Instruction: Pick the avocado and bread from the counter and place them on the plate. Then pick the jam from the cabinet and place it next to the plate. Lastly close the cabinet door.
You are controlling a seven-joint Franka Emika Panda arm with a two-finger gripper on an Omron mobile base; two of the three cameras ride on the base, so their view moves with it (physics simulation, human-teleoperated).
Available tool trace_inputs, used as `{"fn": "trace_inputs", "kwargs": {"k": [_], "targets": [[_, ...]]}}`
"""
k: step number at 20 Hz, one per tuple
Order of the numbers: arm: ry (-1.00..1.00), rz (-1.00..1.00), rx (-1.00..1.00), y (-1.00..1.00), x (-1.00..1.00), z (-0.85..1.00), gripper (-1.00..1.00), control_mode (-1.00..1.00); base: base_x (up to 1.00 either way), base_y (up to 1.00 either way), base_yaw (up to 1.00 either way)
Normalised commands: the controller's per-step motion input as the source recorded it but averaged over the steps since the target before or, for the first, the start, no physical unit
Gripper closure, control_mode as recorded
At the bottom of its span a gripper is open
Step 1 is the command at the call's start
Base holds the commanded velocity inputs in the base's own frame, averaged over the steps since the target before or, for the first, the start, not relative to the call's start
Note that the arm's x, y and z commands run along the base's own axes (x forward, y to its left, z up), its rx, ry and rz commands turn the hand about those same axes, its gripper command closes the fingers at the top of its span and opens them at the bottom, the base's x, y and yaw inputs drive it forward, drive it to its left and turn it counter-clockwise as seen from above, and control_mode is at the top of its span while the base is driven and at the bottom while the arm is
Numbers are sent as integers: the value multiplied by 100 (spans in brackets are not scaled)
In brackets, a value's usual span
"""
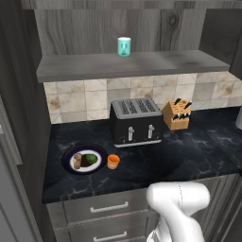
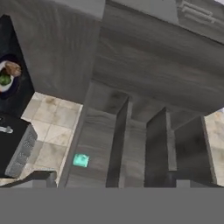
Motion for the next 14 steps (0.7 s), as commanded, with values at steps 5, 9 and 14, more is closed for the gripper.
{"fn": "trace_inputs", "kwargs": {"k": [5, 9, 14], "targets": [[-41, -18, -3, 0, -65, 0, -100, -100, 0, 0, 0], [-37, -20, -4, 0, -38, -1, -100, -100, 0, 0, 0], [-24, -18, 0, 0, 0, 0, -100, -100, 0, 0, 0]]}}
